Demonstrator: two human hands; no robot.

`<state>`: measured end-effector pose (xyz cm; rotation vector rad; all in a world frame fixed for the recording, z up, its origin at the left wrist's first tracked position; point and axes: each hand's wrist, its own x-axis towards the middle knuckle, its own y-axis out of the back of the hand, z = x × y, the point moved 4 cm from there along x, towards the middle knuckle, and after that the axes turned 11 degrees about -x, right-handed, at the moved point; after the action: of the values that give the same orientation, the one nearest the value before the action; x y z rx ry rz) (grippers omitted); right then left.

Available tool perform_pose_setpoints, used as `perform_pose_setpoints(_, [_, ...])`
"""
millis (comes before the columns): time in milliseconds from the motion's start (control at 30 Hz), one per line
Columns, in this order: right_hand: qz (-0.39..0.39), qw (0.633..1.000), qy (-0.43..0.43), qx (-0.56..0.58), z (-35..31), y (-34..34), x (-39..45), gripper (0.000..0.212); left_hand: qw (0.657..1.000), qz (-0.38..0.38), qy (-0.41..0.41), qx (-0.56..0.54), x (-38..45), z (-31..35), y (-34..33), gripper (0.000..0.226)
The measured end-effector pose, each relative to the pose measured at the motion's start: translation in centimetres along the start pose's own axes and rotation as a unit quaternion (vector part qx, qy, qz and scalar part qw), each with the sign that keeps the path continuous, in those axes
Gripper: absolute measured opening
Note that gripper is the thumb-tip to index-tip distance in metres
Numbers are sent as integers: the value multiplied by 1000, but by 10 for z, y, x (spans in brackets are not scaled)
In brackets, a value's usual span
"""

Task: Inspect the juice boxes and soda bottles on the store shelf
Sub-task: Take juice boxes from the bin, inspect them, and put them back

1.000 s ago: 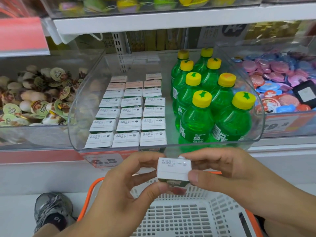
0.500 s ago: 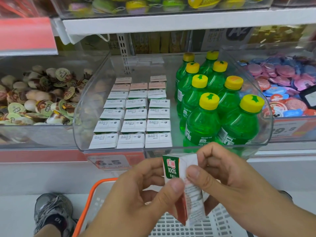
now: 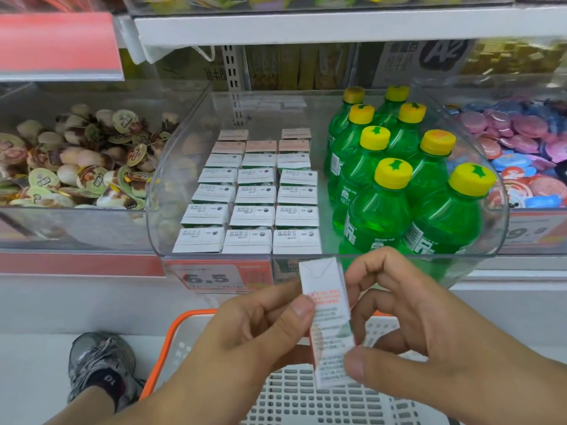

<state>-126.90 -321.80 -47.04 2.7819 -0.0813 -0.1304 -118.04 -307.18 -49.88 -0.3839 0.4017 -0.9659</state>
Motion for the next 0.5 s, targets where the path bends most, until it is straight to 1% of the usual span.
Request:
perform_pose_setpoints(100, [-5, 1000, -8, -11, -2, -1, -1, 52, 1000, 13, 7, -15, -1, -1, 0, 37])
perform_pose_setpoints(167, [-3, 1000, -13, -17, -2, -2, 0, 57, 998, 52, 2, -17, 0, -2, 3, 38])
perform_pose_setpoints(233, [4, 999, -30, -13, 0, -4, -1, 62, 994, 110, -10, -8, -1, -4, 9, 48])
perform_pose_setpoints(300, [9, 999, -47, 1, 2, -6, 0, 60, 989, 142, -24, 26, -1, -5, 12, 66])
perform_pose_setpoints(333, [9, 999, -52, 10, 3, -6, 0, 56, 987, 151, -30, 35, -1, -5, 12, 69])
perform_pose_setpoints(367, [10, 998, -57, 28, 3, -7, 1, 52, 986, 158, -36, 37, -1, -4, 11, 67])
perform_pose_setpoints(433, [11, 995, -69, 76, 3, -5, 3, 45, 985, 159, -52, 30, 0, -1, 7, 53])
perform_pose_setpoints(500, [13, 991, -79, 111, 3, -2, 6, 47, 986, 149, -71, 25, 0, 3, 2, 41])
